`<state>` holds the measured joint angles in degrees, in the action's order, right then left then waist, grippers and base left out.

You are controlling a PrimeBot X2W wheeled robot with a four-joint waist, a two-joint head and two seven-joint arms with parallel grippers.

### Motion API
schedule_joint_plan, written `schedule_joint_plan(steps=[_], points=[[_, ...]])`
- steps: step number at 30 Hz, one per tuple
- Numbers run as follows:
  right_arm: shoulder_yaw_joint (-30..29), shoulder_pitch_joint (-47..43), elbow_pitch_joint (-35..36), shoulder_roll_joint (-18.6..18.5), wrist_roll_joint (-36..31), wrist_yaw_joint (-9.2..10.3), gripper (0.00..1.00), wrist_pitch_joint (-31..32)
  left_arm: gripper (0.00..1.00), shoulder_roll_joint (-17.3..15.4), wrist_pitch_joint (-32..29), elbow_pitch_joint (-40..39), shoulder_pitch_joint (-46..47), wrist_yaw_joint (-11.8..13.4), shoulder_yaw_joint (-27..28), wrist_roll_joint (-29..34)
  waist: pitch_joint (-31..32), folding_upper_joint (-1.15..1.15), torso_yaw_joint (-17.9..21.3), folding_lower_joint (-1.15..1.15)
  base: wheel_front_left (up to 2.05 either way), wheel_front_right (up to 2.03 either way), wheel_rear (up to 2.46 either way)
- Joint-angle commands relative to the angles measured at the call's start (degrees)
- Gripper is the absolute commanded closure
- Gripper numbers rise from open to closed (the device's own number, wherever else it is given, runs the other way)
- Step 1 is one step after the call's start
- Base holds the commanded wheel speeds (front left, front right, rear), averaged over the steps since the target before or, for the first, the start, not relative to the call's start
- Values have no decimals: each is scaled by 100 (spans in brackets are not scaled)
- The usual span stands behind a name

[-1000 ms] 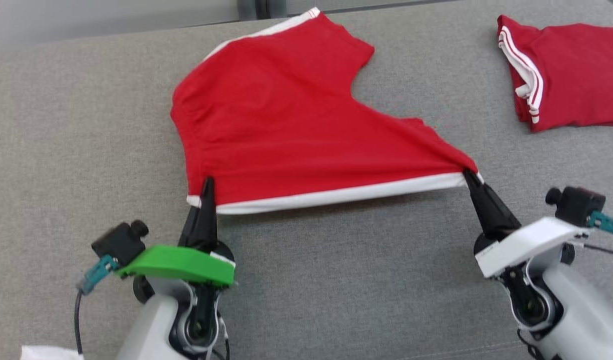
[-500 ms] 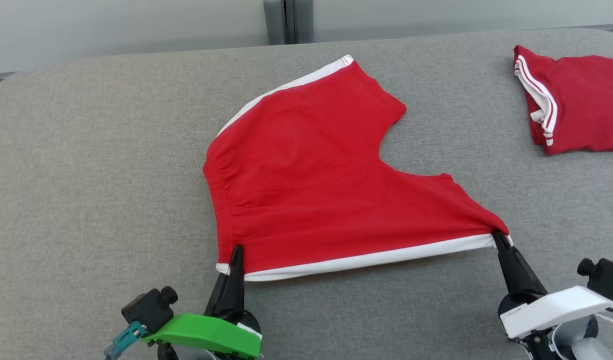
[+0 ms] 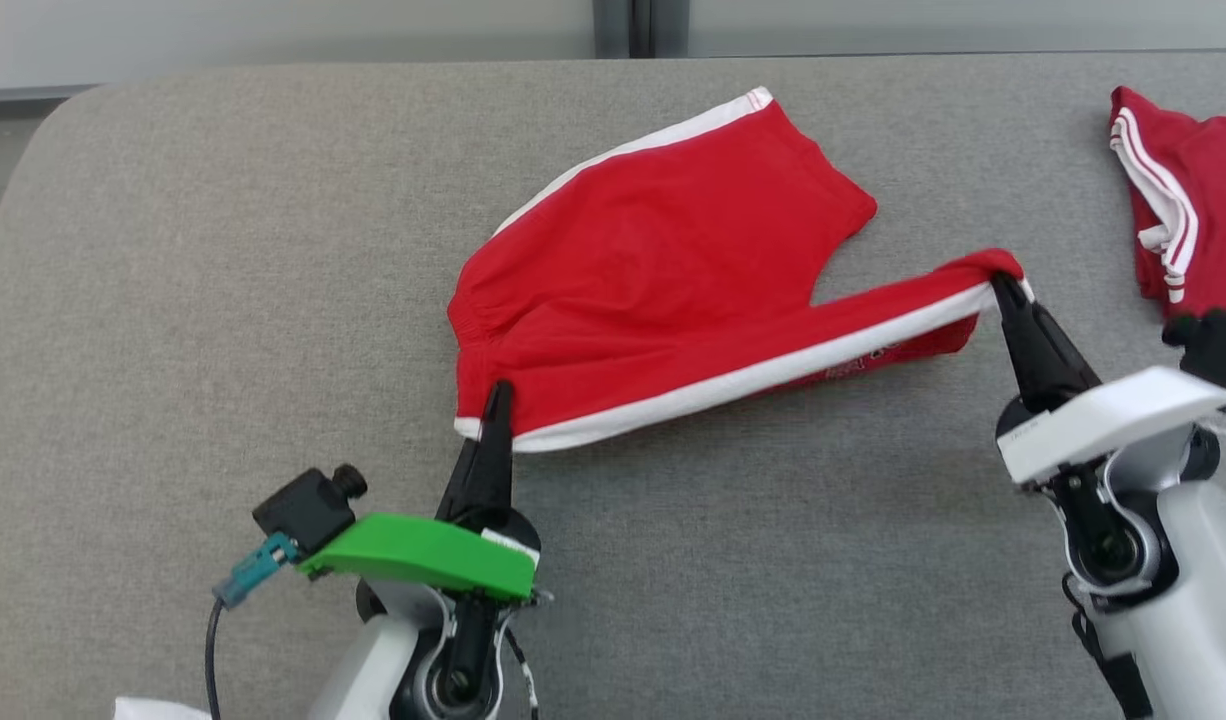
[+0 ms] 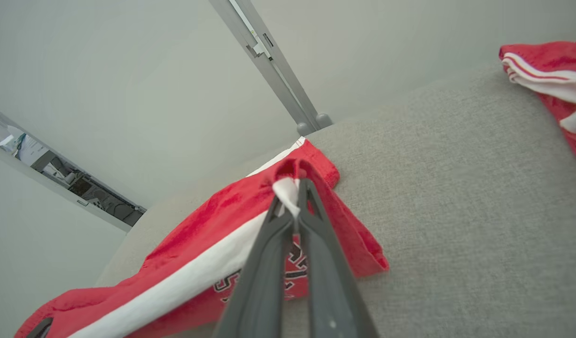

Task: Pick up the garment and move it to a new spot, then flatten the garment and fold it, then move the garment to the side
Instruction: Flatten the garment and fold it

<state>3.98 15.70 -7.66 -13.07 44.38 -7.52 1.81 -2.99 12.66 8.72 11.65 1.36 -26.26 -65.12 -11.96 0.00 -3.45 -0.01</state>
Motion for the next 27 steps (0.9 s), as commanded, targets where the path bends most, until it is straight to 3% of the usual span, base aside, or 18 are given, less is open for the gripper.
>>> schedule_joint_plan(steps=[1,6,21,22,24,27], points=[[3,309,-157,14,-102,7,100,85,100,-7,-17,65,256,36,-22,-141,-181,0,-163,1,0,0,0],[80,1237,-819,60,-269,5,100,238,100,-1,-2,360,869,160,-130,-590,-388,0,-305,1,0,0,0],[507,3806,-3417,-64,-716,4,100,-66,100,-1,204,1496,2668,177,-950,-1545,-992,0,-744,1,0,0,0],[518,3948,-3586,-81,-757,4,100,-89,92,-1,209,1567,2772,183,-1004,-1571,-1032,0,-781,1,0,0,0],[565,4233,-3929,-89,-795,4,100,-160,0,-1,236,1707,2982,162,-1136,-1594,-1105,0,-859,1,0,0,0],[621,4575,-4421,-144,-834,4,100,-270,0,-2,249,1811,3228,93,-1263,-1536,-1197,0,-989,1,0,0,0]])
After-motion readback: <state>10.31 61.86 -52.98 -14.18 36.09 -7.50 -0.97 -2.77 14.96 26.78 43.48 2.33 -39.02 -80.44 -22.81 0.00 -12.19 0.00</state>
